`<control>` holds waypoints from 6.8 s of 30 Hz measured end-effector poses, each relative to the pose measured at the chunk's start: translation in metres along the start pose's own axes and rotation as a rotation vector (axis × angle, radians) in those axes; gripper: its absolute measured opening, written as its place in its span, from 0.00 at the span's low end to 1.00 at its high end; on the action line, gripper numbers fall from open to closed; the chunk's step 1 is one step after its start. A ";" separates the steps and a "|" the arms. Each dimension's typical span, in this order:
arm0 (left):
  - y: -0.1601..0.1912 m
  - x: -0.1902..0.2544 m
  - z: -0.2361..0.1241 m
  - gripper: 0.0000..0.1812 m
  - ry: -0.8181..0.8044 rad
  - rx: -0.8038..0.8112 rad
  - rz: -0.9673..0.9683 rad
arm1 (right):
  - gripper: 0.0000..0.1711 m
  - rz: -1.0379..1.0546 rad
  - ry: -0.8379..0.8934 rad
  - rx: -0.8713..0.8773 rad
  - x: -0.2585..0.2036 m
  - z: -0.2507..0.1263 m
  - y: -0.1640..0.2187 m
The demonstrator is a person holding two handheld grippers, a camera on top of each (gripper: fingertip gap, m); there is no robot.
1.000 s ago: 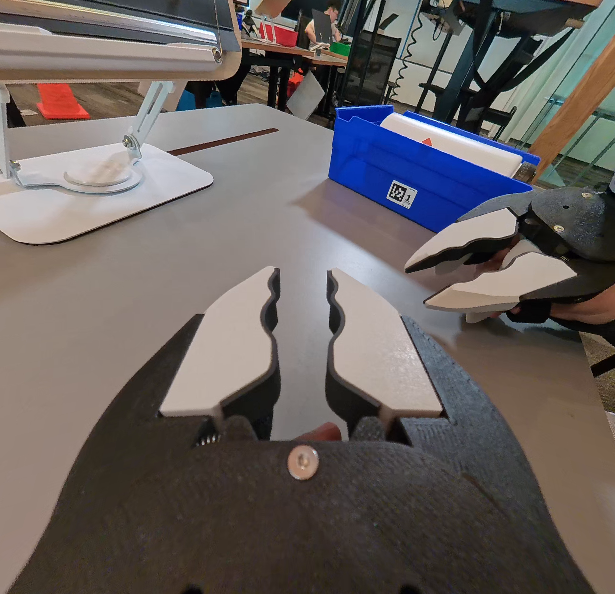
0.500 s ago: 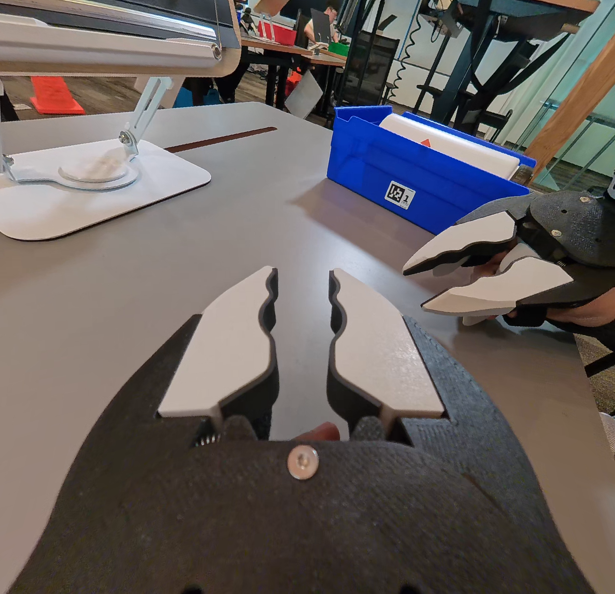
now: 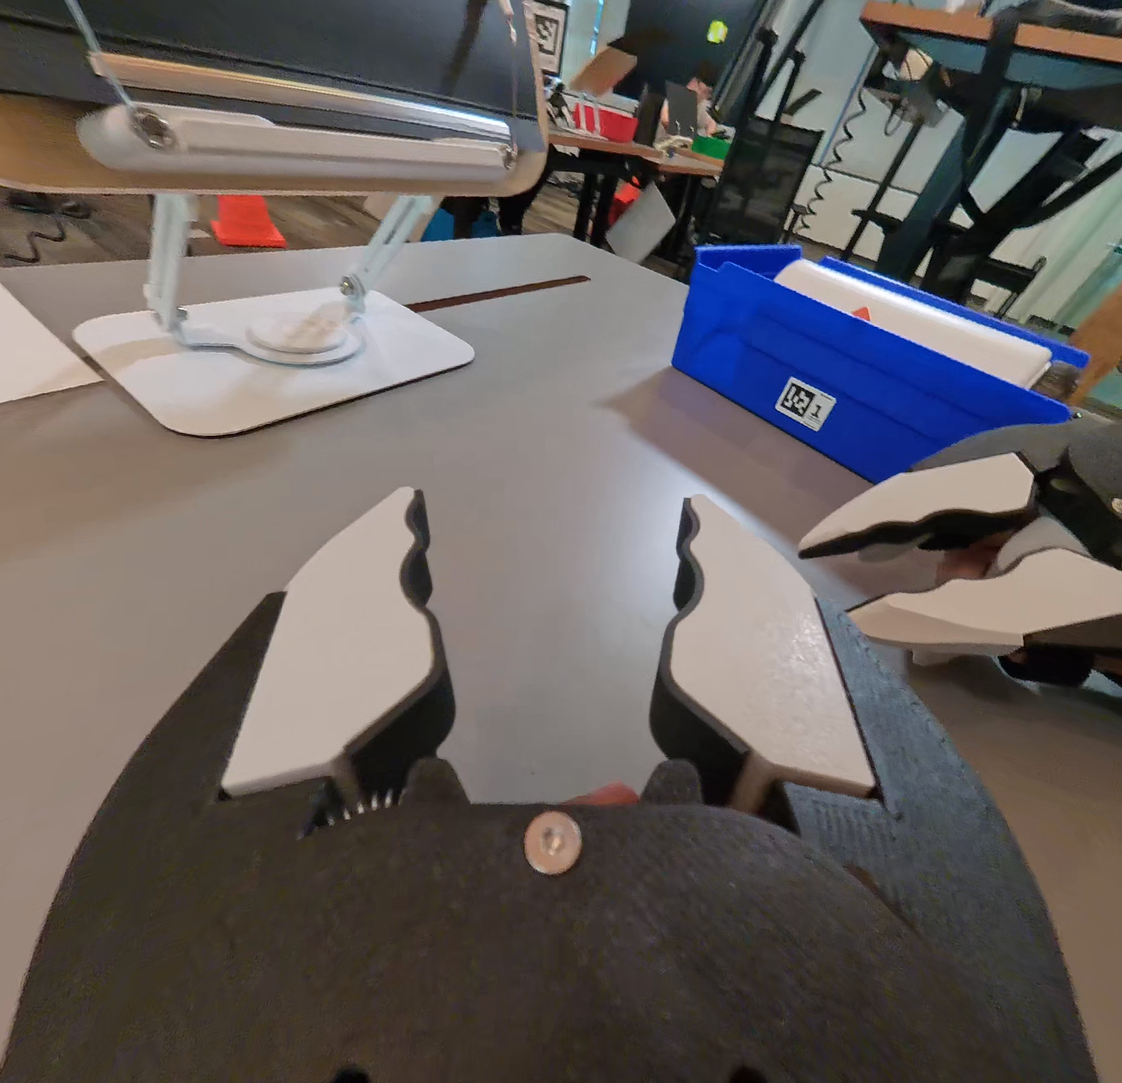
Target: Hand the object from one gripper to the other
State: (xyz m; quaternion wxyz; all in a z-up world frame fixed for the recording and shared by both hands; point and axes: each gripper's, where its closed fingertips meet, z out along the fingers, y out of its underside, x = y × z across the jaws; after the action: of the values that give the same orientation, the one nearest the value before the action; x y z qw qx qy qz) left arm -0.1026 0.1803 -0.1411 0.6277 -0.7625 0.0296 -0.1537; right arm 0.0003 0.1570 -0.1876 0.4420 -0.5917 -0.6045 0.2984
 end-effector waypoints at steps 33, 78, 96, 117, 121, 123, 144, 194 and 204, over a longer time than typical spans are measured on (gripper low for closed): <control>-0.007 0.032 -0.009 0.00 0.196 0.002 0.037 | 0.17 -0.143 0.067 0.046 0.014 0.000 -0.051; 0.008 -0.021 0.037 0.02 -0.150 -0.127 0.337 | 0.13 0.311 -0.175 0.306 0.045 0.049 -0.063; 0.004 -0.027 0.034 0.05 -0.113 -0.100 0.229 | 0.17 0.089 -0.158 0.206 0.017 0.060 -0.058; 0.007 -0.026 0.036 0.12 -0.111 -0.128 0.238 | 0.18 0.088 -0.155 0.199 0.017 0.061 -0.057; 0.007 -0.027 0.037 0.15 -0.120 -0.133 0.242 | 0.18 0.083 -0.154 0.196 0.016 0.061 -0.057; 0.007 -0.029 0.037 0.19 -0.143 -0.133 0.243 | 0.18 0.083 -0.155 0.195 0.016 0.061 -0.057; 0.008 -0.037 0.038 0.39 -0.228 -0.151 0.277 | 0.18 0.048 -0.146 0.178 0.012 0.063 -0.055; 0.058 -0.067 0.033 0.00 -0.590 -0.505 0.705 | 0.66 0.474 -0.156 0.352 -0.027 0.053 -0.088; 0.061 -0.074 0.033 0.00 -0.617 -0.578 0.757 | 0.64 0.391 -0.134 0.313 -0.024 0.053 -0.086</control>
State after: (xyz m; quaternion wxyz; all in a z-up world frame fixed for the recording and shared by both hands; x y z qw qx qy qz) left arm -0.1549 0.2161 -0.2196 0.3844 -0.8491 0.1571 0.3265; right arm -0.0882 0.1317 -0.1386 0.4208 -0.6008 -0.4530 0.5066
